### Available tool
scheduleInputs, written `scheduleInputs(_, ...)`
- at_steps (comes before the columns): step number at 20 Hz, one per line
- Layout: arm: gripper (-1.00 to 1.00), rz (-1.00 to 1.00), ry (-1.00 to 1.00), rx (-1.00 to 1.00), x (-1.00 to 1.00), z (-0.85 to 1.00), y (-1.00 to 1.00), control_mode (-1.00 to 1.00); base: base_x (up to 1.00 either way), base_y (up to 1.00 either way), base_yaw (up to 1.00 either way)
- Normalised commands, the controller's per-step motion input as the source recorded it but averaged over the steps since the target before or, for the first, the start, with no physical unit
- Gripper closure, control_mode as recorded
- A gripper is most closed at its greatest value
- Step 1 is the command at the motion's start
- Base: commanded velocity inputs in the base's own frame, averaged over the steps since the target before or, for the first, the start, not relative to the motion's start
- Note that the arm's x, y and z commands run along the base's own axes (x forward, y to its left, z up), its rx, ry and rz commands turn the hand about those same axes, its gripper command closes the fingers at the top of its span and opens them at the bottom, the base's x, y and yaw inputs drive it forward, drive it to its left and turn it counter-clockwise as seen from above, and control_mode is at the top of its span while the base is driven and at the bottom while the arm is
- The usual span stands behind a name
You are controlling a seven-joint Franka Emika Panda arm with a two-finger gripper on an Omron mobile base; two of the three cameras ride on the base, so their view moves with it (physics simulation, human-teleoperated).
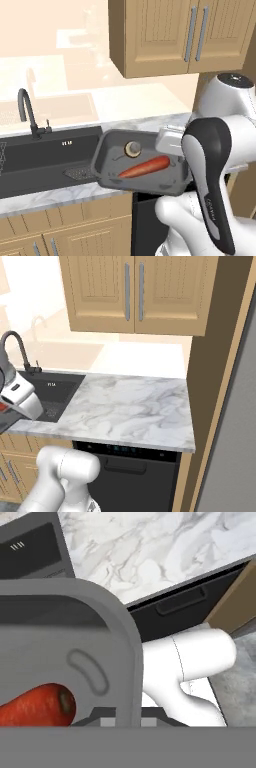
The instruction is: Take the mushroom and carrot out of the freezer and place them in the tupperware container on the counter. Then put the tupperware containing the vegetables back in the freezer.
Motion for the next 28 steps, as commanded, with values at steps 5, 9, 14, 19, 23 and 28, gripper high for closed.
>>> scheduleInputs(5, 1.00, 0.00, -0.04, -0.03, -0.17, 0.00, 0.04, 1.00, -0.25, 0.00, 0.00)
scheduleInputs(9, 1.00, 0.00, 0.00, 0.00, 0.00, 0.00, 0.00, 1.00, -0.99, -0.27, 0.00)
scheduleInputs(14, 1.00, 0.00, 0.00, 0.00, 0.00, 0.00, 0.00, 1.00, -0.86, -0.45, 0.00)
scheduleInputs(19, 1.00, 0.00, 0.00, 0.00, 0.00, 0.00, 0.00, 1.00, -0.12, -0.58, 0.05)
scheduleInputs(23, 1.00, 0.00, 0.00, 0.00, 0.00, 0.00, 0.00, 1.00, 0.10, -0.76, 0.16)
scheduleInputs(28, 1.00, 0.00, 0.00, 0.00, 0.00, 0.00, 0.00, 1.00, 0.16, -0.73, 0.16)
